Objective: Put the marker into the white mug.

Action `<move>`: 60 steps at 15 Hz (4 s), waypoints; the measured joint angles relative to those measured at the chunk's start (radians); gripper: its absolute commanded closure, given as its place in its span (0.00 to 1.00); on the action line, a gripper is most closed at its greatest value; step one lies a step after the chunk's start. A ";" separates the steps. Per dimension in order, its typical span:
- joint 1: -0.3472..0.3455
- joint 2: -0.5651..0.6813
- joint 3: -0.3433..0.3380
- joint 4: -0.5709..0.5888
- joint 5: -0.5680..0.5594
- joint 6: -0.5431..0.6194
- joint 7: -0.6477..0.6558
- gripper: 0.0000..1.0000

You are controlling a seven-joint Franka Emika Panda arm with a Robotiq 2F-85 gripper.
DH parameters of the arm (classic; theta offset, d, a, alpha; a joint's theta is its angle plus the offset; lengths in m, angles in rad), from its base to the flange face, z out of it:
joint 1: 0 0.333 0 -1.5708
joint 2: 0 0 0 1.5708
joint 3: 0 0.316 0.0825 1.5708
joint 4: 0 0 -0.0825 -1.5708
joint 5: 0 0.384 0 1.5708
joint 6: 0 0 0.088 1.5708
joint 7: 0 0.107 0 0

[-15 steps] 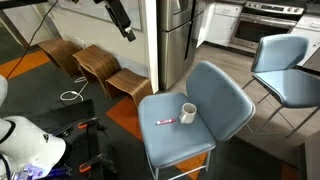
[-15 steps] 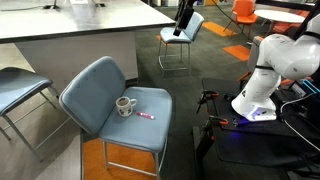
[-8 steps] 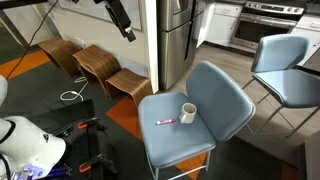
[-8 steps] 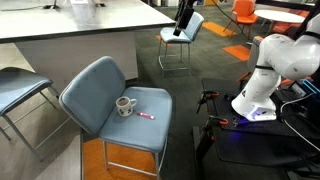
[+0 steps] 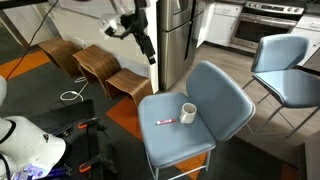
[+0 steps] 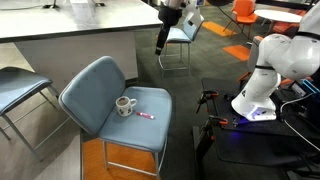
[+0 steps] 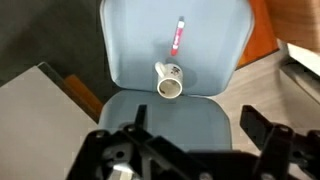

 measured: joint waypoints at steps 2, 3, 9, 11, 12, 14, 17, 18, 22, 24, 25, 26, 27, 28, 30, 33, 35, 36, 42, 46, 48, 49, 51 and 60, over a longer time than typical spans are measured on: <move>0.003 0.113 -0.018 0.020 0.048 0.082 -0.013 0.00; 0.005 0.171 -0.023 0.035 0.069 0.121 -0.014 0.00; 0.006 0.529 -0.029 0.189 0.147 0.247 -0.030 0.00; 0.005 0.634 -0.029 0.256 0.161 0.247 -0.035 0.00; 0.004 0.681 -0.029 0.285 0.169 0.247 -0.038 0.00; 0.003 0.765 -0.023 0.325 0.196 0.246 -0.057 0.00; 0.006 0.863 -0.010 0.347 0.219 0.246 -0.059 0.00; 0.006 0.888 -0.007 0.351 0.226 0.246 -0.059 0.00; 0.001 0.958 -0.004 0.360 0.248 0.247 -0.059 0.00; -0.010 0.976 -0.006 0.367 0.253 0.247 -0.059 0.00; -0.017 0.984 -0.007 0.372 0.253 0.248 -0.059 0.00; -0.023 0.994 -0.010 0.381 0.253 0.248 -0.059 0.00; -0.029 1.006 -0.015 0.394 0.253 0.248 -0.060 0.00; -0.034 1.022 -0.021 0.413 0.253 0.248 -0.068 0.00; -0.049 1.061 -0.031 0.460 0.253 0.248 -0.087 0.00; -0.076 1.130 -0.033 0.537 0.253 0.247 -0.120 0.00; -0.082 1.173 -0.033 0.587 0.253 0.240 -0.138 0.00; -0.082 1.194 -0.031 0.610 0.253 0.235 -0.146 0.00; -0.078 1.310 -0.018 0.742 0.253 0.183 -0.153 0.00; -0.080 1.371 -0.018 0.802 0.253 0.171 -0.153 0.00; -0.082 1.397 -0.018 0.832 0.253 0.170 -0.153 0.06; -0.084 1.410 -0.018 0.844 0.253 0.169 -0.153 0.11; -0.089 1.430 -0.018 0.864 0.253 0.169 -0.153 0.35; -0.105 1.443 -0.011 0.888 0.255 0.146 -0.153 0.97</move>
